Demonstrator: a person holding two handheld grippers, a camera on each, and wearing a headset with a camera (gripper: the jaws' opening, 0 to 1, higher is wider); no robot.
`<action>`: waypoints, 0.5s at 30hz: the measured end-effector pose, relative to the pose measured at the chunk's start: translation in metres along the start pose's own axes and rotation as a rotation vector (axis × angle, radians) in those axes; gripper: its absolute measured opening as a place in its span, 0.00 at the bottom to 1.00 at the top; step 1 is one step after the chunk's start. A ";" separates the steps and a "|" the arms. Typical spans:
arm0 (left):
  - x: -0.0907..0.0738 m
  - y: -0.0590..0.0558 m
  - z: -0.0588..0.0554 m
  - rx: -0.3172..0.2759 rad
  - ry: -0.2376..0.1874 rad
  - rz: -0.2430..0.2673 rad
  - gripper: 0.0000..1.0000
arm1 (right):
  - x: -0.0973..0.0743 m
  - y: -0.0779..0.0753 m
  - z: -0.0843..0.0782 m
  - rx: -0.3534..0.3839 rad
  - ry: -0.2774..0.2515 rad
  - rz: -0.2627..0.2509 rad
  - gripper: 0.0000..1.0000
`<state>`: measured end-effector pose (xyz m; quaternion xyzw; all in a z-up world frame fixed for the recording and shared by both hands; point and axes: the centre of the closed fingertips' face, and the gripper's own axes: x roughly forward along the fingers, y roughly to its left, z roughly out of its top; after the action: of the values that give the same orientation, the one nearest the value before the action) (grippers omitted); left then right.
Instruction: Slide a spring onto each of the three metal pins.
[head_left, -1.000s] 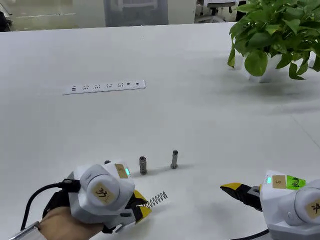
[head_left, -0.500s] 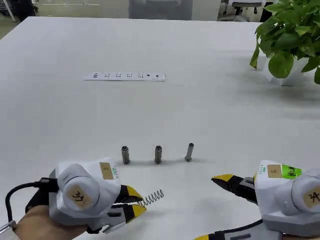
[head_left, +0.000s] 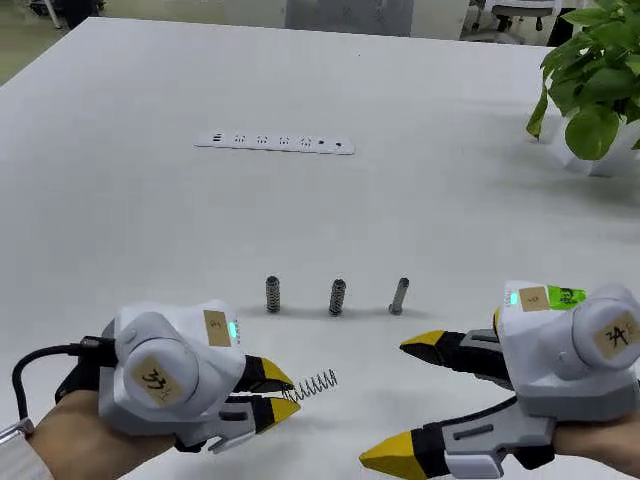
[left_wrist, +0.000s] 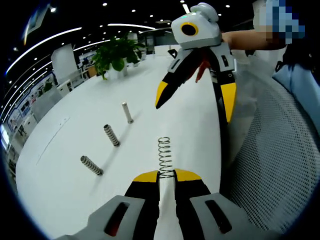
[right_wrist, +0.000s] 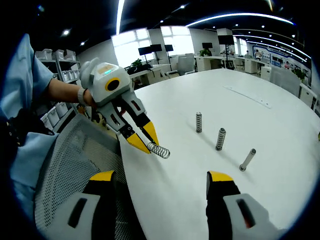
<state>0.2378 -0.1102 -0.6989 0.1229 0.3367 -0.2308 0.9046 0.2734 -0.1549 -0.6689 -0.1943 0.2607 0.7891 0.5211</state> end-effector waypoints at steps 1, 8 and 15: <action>-0.001 0.000 -0.001 0.002 -0.003 -0.005 0.10 | 0.001 0.001 0.002 -0.014 0.005 0.007 0.70; 0.000 -0.005 0.005 0.018 -0.020 -0.029 0.10 | 0.010 0.004 0.007 -0.010 0.033 0.084 0.53; 0.000 -0.008 0.010 0.051 -0.034 -0.056 0.10 | 0.015 0.002 0.003 -0.029 0.081 0.135 0.33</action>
<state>0.2390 -0.1213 -0.6917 0.1324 0.3188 -0.2664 0.8999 0.2662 -0.1428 -0.6745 -0.2159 0.2826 0.8176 0.4529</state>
